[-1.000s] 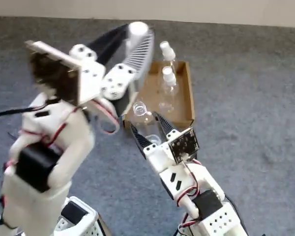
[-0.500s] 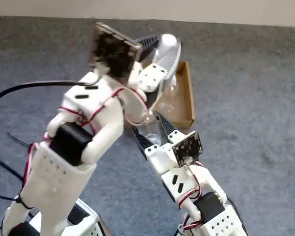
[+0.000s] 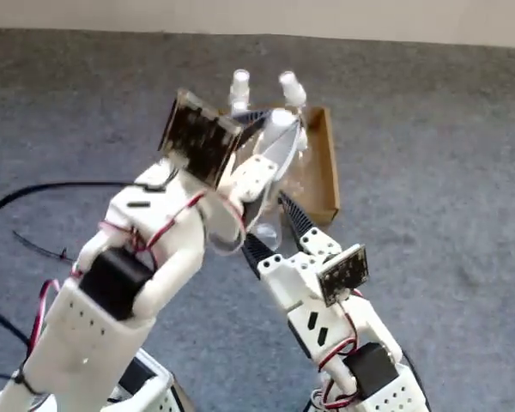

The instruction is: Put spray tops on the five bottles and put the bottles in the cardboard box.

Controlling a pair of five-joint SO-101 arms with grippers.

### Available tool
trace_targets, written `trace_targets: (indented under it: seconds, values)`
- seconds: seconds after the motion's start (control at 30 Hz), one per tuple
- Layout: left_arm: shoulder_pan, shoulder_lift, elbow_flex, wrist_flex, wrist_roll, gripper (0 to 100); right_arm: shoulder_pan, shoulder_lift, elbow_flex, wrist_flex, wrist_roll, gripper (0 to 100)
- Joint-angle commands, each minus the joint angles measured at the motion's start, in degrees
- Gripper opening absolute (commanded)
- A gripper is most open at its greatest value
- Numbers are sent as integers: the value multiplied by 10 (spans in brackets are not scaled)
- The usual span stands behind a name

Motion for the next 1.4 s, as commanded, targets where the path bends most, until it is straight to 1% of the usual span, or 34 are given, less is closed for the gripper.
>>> trace_targets:
  seconds: [0.0, 0.13, 0.3, 0.4, 0.47, 0.53, 0.7, 0.8, 0.87, 0.97, 1.1, 1.27, 1.37]
  values:
    - [-38, -74, 65, -15, 2, 77, 0, -15, -4, 0, -8, 3]
    - [-66, -113, 114, -14, 2, 80, 33, -15, -4, 0, -61, 3]
    - [-65, -134, 146, -13, 2, 85, 43, -15, -3, 0, -63, 3]
    - [-65, -138, 142, -5, 2, 146, 43, -15, -3, 0, -63, 3]
    - [-65, -135, 121, 17, 2, 175, 43, -15, -3, 0, -63, 3]
    - [-65, -134, 85, 38, 2, 175, 43, -15, -3, 0, -63, 3]
    - [-70, -133, 2, 43, -1, 175, 43, -15, -3, 0, -63, 3]
    - [-70, -132, -11, 41, -49, 174, 43, -15, -3, 0, -63, 3]
    - [-82, -131, -9, 41, -65, 162, 43, -15, -3, 0, -63, 3]
    - [-103, -104, -5, 40, -66, 139, 43, -15, -3, 0, -63, 3]
    - [-102, -33, -8, 39, -67, 137, 43, -15, -2, 0, -63, 3]
    - [-103, 53, -73, 35, -67, 137, 43, -15, -2, 1, -63, 3]
    - [-102, 65, -85, 49, -67, 136, 43, -15, -2, 1, -63, 3]
